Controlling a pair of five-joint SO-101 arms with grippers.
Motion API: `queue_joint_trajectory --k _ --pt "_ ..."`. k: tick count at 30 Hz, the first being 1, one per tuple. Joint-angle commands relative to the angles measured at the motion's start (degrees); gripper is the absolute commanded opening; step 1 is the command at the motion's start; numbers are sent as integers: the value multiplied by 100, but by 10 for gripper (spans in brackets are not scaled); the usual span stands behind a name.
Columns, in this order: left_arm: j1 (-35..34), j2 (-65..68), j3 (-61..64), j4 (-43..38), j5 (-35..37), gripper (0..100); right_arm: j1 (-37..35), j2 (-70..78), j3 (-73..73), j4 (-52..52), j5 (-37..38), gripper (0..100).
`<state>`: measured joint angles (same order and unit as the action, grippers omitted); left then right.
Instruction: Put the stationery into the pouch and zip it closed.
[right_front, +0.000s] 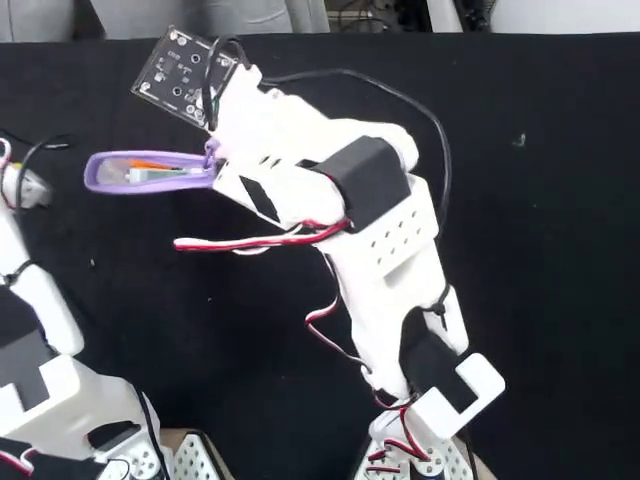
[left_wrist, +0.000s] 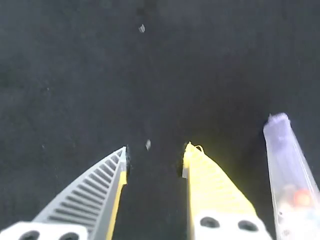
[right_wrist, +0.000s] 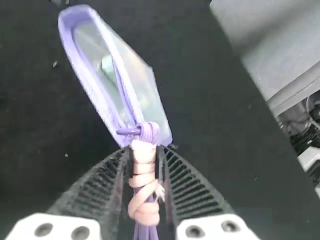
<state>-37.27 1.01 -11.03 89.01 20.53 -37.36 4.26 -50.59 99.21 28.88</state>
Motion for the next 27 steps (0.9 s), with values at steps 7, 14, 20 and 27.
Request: queue_joint_trajectory --k 7,14,20,27 --pt "1147 -132 -629 1169 -264 189 -62 -110 -321 185 -53 11" --pt "1587 -132 -338 1160 -273 189 -35 -119 -312 202 -53 11" --pt "813 -79 -532 1055 -229 189 255 -418 1024 193 0 18" --pt "-470 -62 -523 334 378 189 123 -1508 2800 185 501 169"
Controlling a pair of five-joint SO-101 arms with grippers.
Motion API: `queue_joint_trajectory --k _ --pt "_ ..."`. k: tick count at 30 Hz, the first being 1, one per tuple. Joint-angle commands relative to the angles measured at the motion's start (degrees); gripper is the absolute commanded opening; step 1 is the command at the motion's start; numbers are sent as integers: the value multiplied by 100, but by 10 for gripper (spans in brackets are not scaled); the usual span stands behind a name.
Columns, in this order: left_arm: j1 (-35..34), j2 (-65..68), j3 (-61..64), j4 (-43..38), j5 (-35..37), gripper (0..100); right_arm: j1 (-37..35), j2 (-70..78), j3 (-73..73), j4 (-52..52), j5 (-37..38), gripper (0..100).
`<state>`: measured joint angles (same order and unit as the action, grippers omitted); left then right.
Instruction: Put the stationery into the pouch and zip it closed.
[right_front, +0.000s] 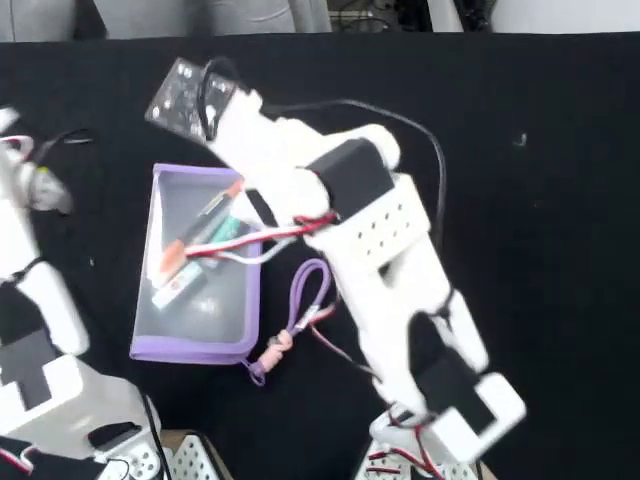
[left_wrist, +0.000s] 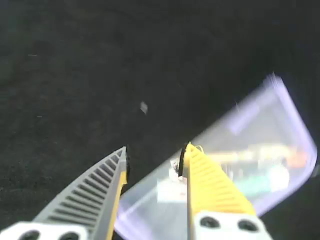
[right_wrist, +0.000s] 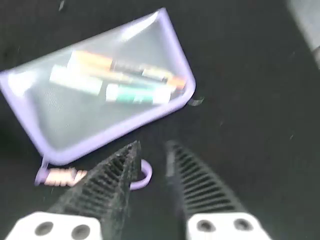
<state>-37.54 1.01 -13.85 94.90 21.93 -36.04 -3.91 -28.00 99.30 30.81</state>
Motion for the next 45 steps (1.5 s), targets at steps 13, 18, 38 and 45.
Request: queue_joint_trajectory --k 13,18,38,45 --pt "-813 -62 338 -1134 237 189 -905 -2141 4901 -580 1389 181" --pt "-910 -62 330 -1160 237 189 -1222 -2325 6018 -1389 1380 181" --pt "-927 -62 330 -1160 237 189 -1943 -1938 7785 -3631 1380 181" --pt "-927 -62 347 -1160 237 189 -2040 -831 7433 -3771 1345 181"
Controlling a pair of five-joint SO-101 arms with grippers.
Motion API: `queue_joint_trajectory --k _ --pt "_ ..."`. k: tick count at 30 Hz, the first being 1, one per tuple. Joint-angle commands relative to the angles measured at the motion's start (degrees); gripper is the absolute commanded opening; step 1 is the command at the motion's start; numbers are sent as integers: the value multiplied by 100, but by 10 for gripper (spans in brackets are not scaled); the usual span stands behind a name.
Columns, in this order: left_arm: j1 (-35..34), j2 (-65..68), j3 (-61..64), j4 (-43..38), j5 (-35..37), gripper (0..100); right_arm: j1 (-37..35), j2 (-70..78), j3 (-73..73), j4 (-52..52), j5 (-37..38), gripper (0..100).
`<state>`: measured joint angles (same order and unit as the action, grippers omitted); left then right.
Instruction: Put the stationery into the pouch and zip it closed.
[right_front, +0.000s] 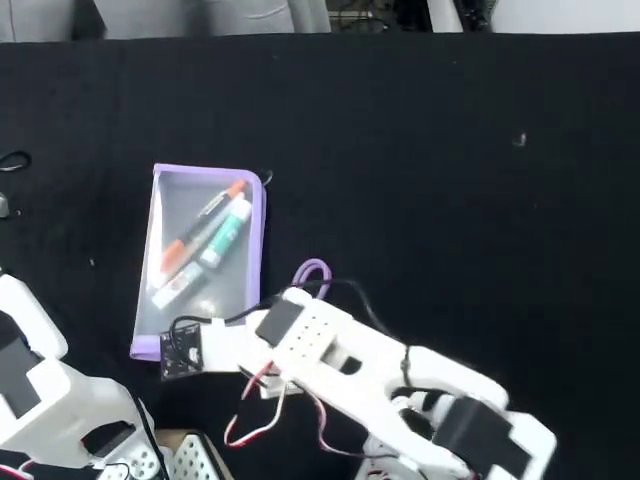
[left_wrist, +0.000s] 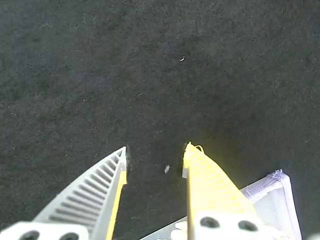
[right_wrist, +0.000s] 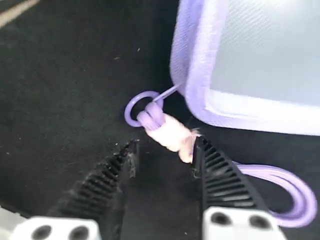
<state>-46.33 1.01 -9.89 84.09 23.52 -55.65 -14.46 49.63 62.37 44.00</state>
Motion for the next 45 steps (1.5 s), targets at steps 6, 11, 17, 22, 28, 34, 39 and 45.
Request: queue_joint_trajectory --k 6,11,17,22,28,34,39,45 --pt "-48 -62 -40 -79 79 189 -79 752 -549 -202 53 180" --pt "-48 -62 -31 -79 79 189 -70 1103 -567 -668 44 180" --pt "-48 -62 -22 -79 79 189 -70 1367 -734 -677 44 46" --pt "-48 -62 -22 -79 79 189 -70 1341 -1235 -35 18 11" --pt "-57 -62 -66 -79 62 189 -26 1341 -2246 730 0 11" --pt "-127 -114 -224 -44 62 189 580 1341 -3723 1626 -501 11" --pt "-541 -70 -558 -35 79 189 967 1341 -4840 2259 -686 11" --pt "-611 -123 -629 88 79 189 967 1341 -6062 2664 -941 11"
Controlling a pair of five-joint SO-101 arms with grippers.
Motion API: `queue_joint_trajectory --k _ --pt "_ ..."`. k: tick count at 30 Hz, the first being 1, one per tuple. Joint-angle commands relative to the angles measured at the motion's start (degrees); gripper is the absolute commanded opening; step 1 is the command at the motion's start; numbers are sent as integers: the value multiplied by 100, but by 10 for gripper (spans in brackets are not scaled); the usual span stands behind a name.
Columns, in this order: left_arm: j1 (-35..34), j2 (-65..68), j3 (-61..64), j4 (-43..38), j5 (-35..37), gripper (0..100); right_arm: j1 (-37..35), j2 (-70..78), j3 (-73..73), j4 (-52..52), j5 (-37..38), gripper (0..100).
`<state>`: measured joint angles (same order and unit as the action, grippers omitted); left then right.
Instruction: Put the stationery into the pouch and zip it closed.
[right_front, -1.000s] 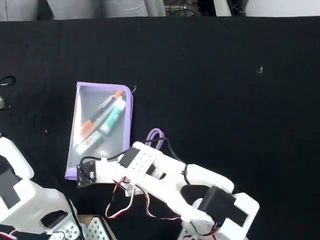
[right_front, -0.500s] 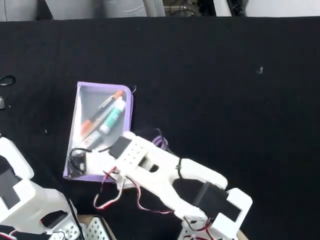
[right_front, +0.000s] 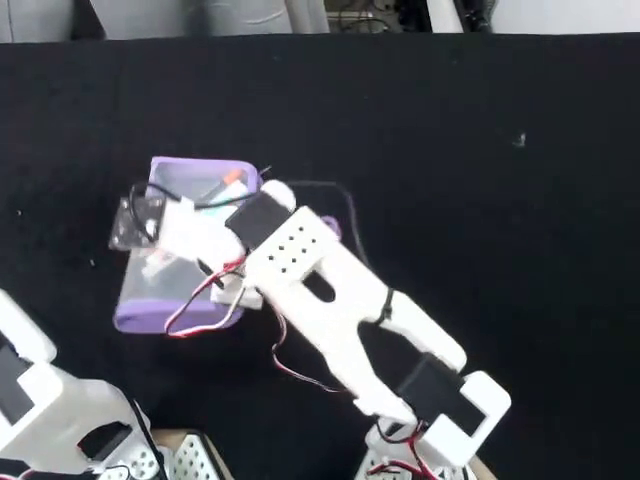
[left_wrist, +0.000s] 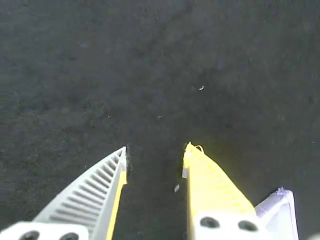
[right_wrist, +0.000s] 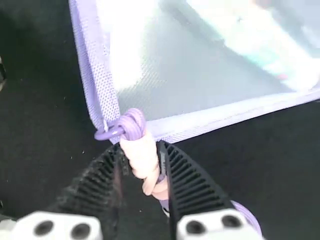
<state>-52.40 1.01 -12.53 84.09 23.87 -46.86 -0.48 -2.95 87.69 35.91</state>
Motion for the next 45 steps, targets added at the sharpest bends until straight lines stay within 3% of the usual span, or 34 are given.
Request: queue_joint_trajectory --k 1,9,14,22,31,38,45 --pt "13 -123 -435 185 35 189 88 -31 -1042 193 -176 11" --pt "382 -123 -1191 1143 0 190 105 -22 -2396 686 -264 11" --pt "752 -132 -1534 1679 -378 190 105 -13 -3081 844 -264 11" --pt "1068 -158 -1578 1679 -396 190 229 -4 -3626 835 -264 11" --pt "2413 -1213 -919 1679 -404 190 756 -4 -3776 738 -589 11" --pt "2730 -2268 -681 1679 -1055 190 905 -4 -3776 703 -598 11" --pt "2897 -3086 -13 1679 -1547 190 1327 -13 -3776 299 -1073 11"
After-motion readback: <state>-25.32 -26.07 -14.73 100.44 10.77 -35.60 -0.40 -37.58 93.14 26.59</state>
